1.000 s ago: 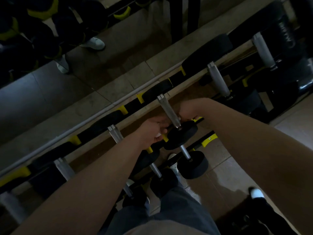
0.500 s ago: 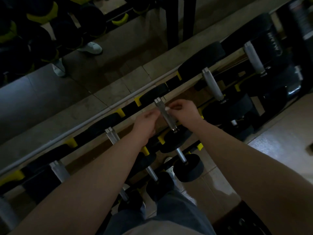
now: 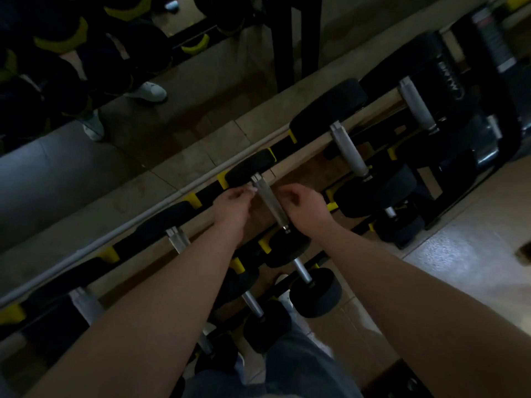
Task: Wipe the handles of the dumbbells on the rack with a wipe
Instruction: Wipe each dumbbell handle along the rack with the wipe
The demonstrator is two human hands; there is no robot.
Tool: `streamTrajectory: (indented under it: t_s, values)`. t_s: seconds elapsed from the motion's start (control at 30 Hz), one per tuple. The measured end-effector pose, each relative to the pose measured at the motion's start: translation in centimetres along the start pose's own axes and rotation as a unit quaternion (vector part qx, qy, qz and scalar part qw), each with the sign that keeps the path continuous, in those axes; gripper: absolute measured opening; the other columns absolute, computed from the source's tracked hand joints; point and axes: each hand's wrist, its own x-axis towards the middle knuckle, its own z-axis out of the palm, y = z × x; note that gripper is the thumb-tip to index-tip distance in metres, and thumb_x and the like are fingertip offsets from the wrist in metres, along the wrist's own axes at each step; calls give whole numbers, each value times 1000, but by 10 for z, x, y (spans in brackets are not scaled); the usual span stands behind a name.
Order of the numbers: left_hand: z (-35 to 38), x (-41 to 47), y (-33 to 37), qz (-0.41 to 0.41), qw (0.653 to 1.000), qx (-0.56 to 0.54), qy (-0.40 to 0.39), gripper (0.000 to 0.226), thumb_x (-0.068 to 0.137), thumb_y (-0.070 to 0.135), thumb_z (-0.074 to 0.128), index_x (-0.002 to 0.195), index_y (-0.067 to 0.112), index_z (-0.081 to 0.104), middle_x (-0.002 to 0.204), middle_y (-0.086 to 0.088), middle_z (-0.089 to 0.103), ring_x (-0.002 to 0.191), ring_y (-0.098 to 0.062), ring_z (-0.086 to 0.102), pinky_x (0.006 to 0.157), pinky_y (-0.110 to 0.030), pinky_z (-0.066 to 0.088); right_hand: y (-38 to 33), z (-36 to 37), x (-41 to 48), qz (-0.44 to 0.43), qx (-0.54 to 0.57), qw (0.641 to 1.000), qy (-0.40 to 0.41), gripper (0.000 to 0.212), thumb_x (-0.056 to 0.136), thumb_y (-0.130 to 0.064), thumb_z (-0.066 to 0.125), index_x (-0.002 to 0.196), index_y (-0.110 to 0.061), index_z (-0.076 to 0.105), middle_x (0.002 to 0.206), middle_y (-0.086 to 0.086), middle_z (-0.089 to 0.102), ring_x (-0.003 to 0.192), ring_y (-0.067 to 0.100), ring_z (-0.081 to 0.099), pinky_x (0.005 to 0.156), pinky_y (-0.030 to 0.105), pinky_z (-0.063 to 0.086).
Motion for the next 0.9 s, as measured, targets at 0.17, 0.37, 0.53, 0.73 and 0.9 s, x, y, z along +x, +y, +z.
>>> streamTrajectory:
  t_s: [0.17,0.37,0.53,0.73,0.9]
  values:
    - [8,0,-33,80,985,148,-32,15,92,39,68,96,25,74,96,8,71,88,-10,65,76,-26,50,8,13,-10,-16,-127,992,-16,33,101,-28,46,129,-24,62,113,6,70,101,27,64,80,36,54]
    - [17,-21,-71,55,979,184,-70,17,90,38,71,91,21,72,91,6,72,85,-12,68,66,-25,49,10,11,-10,-19,-110,994,-16,36,102,-23,42,133,-24,61,117,5,71,103,27,63,78,31,49]
    - [20,-7,-37,30,999,20,-4,16,86,34,76,96,23,71,89,6,72,77,-9,66,56,-20,49,14,11,-9,5,-66,998,-6,42,101,-15,38,136,-22,60,125,6,68,106,25,63,83,31,52]
    - [20,0,-20,37,998,34,-25,9,90,25,73,98,22,72,85,4,72,68,-4,63,49,-9,45,16,12,-5,10,-63,998,0,44,96,-15,39,129,-24,65,119,4,71,102,24,64,83,33,54]
    - [27,-22,-50,48,981,170,-86,17,89,43,72,88,26,70,86,7,73,71,-9,70,63,-28,57,16,14,-4,16,-77,997,3,42,96,-18,41,129,-26,66,123,3,70,110,24,63,87,32,52]
